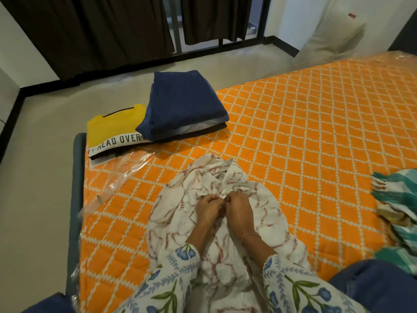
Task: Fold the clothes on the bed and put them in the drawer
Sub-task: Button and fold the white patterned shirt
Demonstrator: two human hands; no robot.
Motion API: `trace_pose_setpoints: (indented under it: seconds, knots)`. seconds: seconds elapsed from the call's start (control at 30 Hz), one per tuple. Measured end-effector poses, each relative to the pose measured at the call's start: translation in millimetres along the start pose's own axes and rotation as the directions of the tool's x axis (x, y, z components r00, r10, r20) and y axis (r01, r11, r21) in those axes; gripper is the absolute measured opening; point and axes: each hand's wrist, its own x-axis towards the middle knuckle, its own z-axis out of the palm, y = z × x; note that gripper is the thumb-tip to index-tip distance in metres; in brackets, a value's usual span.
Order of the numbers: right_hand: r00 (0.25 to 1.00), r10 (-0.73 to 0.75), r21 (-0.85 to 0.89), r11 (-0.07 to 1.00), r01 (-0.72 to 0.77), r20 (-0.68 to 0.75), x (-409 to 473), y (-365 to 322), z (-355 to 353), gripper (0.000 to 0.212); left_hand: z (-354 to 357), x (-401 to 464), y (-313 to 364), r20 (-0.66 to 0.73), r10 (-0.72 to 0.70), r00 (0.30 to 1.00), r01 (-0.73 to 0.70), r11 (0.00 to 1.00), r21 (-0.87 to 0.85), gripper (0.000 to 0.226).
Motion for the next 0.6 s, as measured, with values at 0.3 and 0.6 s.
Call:
trace_pose_setpoints:
  seconds: [0.3,0.6]
  knots:
    - [0.993,0.113,0.357,0.929,-0.098,-0.020,-2.2,-1.3,-15.7,0.008,-1.7,2.9,1.8,-0.050,0.240,0.970,-0.218,0.938,0.271,0.031]
    - [0.919,0.184,0.527,0.772,-0.355,0.348,18.5,10.3,-41.9,0.029,-0.9,-0.2,24.2,0.256,0.459,0.851,-0.517,0.644,0.563,0.013]
